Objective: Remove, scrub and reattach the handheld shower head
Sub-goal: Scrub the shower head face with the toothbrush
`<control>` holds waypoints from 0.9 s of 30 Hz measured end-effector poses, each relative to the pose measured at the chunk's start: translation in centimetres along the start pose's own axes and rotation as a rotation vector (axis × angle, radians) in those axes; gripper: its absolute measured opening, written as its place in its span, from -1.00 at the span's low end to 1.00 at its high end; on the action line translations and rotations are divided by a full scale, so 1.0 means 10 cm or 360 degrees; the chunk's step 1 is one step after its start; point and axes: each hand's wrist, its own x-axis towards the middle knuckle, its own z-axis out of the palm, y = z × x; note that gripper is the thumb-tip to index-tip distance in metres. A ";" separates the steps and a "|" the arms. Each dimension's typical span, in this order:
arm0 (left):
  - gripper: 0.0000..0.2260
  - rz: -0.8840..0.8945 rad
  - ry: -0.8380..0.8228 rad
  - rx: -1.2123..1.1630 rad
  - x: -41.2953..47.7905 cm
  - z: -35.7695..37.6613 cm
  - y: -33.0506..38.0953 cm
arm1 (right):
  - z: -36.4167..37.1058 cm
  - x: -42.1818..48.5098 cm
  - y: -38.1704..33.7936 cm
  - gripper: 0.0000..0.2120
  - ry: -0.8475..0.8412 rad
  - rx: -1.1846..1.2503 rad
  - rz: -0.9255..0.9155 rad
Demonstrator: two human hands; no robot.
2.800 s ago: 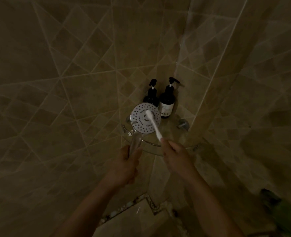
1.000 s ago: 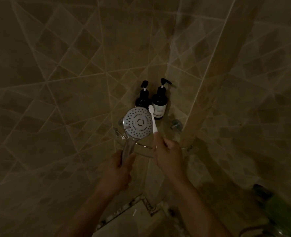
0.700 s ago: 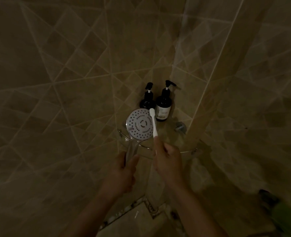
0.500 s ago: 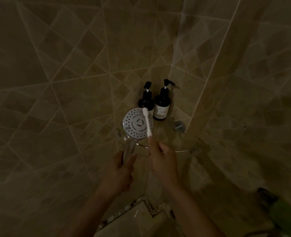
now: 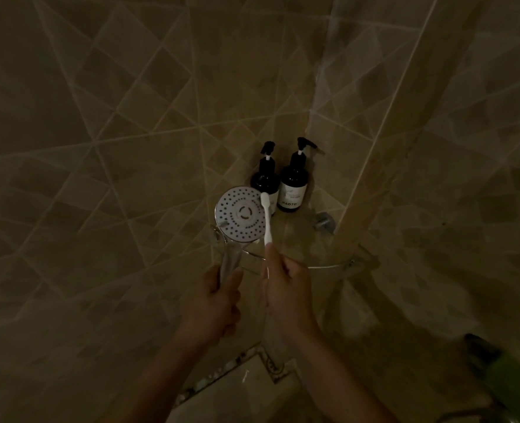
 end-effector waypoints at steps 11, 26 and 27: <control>-0.70 -0.0062 -0.0018 -0.0057 -0.06 0.04 0.05 | 0.01 -0.14 0.16 -0.56 -0.0247 -0.0194 -0.0235; -0.60 -0.0167 -0.0082 -0.0174 -0.08 0.06 0.11 | -0.18 -0.04 0.23 -0.52 -0.0214 -0.0440 -0.0420; -0.59 -0.0167 -0.0080 -0.0173 -0.08 0.06 0.12 | -0.17 -0.05 0.22 -0.53 -0.0223 -0.0441 -0.0437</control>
